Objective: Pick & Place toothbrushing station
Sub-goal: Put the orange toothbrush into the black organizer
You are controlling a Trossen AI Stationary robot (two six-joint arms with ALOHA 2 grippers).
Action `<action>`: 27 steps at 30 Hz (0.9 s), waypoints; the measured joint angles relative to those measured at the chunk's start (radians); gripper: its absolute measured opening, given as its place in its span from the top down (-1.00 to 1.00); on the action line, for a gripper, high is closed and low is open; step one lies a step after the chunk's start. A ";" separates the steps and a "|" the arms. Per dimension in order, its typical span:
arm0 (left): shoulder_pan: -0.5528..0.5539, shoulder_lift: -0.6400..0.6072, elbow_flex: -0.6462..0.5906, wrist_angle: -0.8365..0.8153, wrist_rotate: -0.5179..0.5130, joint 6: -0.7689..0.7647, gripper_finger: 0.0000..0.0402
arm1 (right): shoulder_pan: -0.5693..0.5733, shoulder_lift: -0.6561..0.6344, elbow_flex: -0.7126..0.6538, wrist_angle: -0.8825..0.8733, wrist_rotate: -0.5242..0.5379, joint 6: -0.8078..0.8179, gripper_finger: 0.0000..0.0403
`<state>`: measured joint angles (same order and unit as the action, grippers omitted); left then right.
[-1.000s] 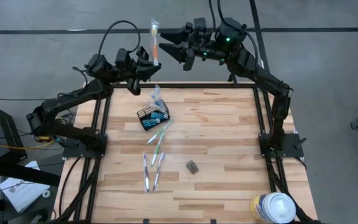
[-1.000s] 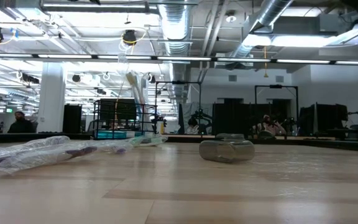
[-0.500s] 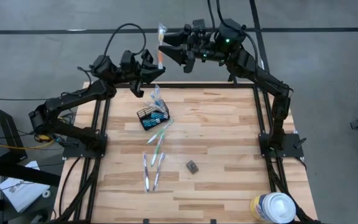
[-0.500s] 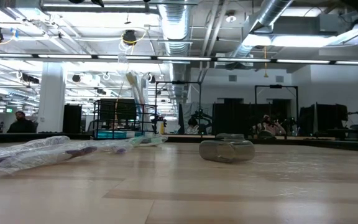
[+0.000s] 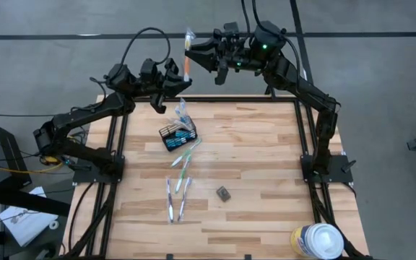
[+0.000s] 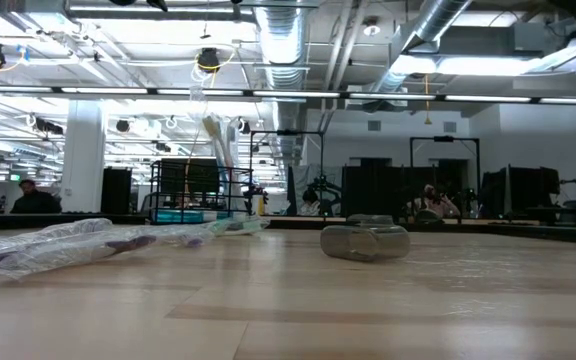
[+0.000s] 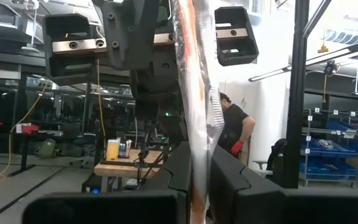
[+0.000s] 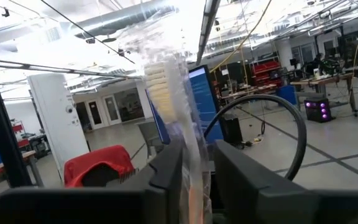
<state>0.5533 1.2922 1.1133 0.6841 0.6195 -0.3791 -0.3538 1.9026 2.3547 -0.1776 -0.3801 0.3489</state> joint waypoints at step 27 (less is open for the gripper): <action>0.254 -0.066 0.000 -0.417 0.087 0.309 0.20 | -0.008 -0.118 0.002 -0.433 -0.029 -0.237 0.99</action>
<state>0.8076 1.2262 1.1133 0.2674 0.7067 -0.0705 -0.3619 1.7844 2.3569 -0.6111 -0.4093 0.1119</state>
